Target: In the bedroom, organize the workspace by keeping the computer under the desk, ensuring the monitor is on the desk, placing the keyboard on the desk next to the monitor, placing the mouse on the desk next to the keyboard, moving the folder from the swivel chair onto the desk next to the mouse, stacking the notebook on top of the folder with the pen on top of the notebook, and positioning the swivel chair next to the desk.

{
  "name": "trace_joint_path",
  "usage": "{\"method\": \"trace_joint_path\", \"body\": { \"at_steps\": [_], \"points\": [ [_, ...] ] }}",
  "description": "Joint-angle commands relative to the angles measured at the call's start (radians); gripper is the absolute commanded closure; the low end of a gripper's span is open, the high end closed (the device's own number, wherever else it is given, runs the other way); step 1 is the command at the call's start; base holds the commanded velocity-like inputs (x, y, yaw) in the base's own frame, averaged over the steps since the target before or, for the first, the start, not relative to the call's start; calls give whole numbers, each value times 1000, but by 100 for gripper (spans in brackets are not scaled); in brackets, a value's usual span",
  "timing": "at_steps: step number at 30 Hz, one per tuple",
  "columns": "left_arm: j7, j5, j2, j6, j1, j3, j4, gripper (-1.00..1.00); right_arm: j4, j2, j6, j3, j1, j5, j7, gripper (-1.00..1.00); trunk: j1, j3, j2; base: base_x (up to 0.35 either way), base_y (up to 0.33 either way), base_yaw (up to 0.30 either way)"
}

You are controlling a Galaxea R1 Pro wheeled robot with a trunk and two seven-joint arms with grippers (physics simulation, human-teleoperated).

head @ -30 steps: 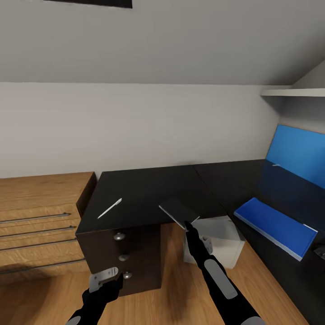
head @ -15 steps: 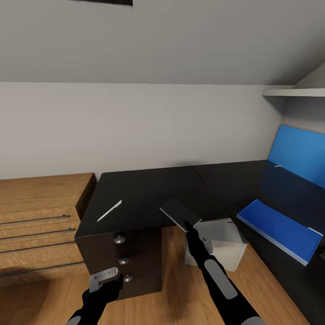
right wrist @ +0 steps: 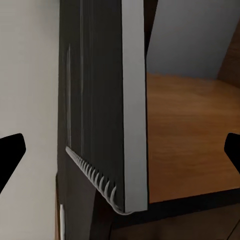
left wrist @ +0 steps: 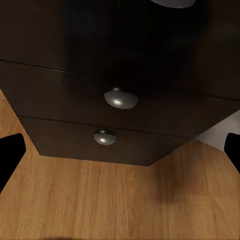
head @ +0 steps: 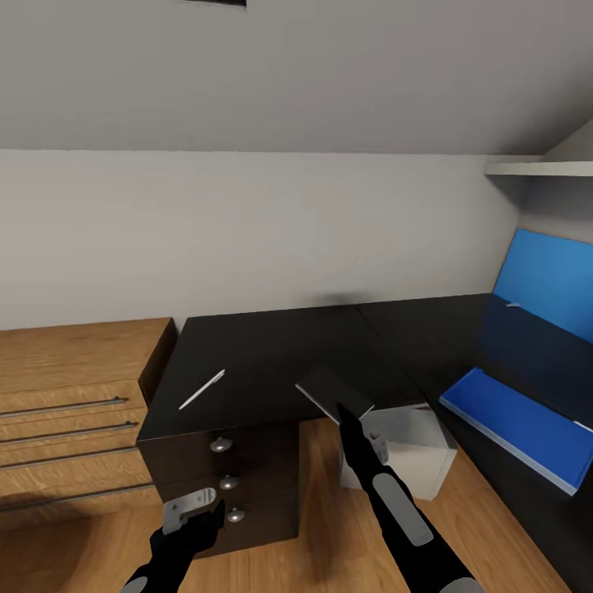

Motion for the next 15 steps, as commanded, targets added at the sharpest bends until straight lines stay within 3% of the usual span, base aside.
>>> {"method": "trace_joint_path", "body": {
  "at_steps": [1,15],
  "points": [
    [8,10,0,2,0,-1,-2,-100,0,-1,-6,3,-1,-10,0,-100,0,-1,0,6,4,0],
    [8,12,0,3,0,-1,-2,-100,0,-1,-6,3,-1,-10,-1,-100,0,-1,0,1,1,0]
  ]
}}
